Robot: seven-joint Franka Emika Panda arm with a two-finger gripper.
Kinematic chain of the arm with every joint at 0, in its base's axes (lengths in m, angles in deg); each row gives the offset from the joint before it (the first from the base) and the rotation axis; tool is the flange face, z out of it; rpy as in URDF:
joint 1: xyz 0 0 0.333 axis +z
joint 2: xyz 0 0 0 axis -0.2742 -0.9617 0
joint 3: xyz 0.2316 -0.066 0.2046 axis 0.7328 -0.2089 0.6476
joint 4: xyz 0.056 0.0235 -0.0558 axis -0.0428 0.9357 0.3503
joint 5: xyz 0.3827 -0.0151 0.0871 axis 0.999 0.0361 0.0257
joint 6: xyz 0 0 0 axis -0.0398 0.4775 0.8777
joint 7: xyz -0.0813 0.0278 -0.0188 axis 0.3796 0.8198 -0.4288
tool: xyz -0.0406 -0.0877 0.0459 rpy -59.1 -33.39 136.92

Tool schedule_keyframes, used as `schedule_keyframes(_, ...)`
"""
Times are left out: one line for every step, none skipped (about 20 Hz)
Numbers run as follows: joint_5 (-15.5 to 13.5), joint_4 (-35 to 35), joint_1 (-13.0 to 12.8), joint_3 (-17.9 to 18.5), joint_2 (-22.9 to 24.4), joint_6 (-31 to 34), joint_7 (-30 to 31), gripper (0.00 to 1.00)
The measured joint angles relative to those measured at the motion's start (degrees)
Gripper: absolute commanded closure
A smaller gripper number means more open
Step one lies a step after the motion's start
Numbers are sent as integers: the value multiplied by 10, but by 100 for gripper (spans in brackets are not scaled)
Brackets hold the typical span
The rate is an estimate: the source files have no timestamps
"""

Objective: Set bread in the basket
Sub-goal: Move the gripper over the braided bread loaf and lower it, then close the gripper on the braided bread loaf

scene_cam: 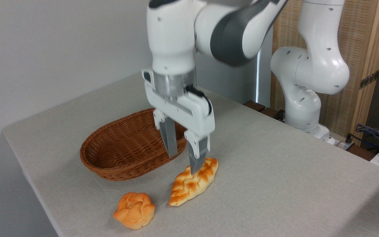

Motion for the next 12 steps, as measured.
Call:
schedule_keyframes(6, 12, 0, 0, -4, -12, -1, 0)
schedule_keyframes(10, 18, 0, 0, -7, -18, -1, 0)
schedule_keyframes(13, 21, 0, 0, -9, -20, -1, 0)
schedule_keyframes(14, 22, 0, 0, -10, -20, -1, 0)
schedule_keyframes(15, 23, 0, 0, -10, -20, -1, 0)
schedule_keyframes(15, 24, 0, 0, -12, -20, -1, 0)
schedule_keyframes(15, 26, 0, 0, -13, -20, -1, 0)
schedule_keyframes(16, 28, 0, 0, -14, -20, -3, 0)
schedule_keyframes(21, 32, 0, 0, -15, -20, -5, 0)
schedule_keyframes(32, 36, 0, 0, -15, -21, -6, 0)
schedule_keyframes(39, 40, 0, 0, -15, -21, -6, 0)
schedule_keyframes(42, 42, 0, 0, -15, -22, -6, 0)
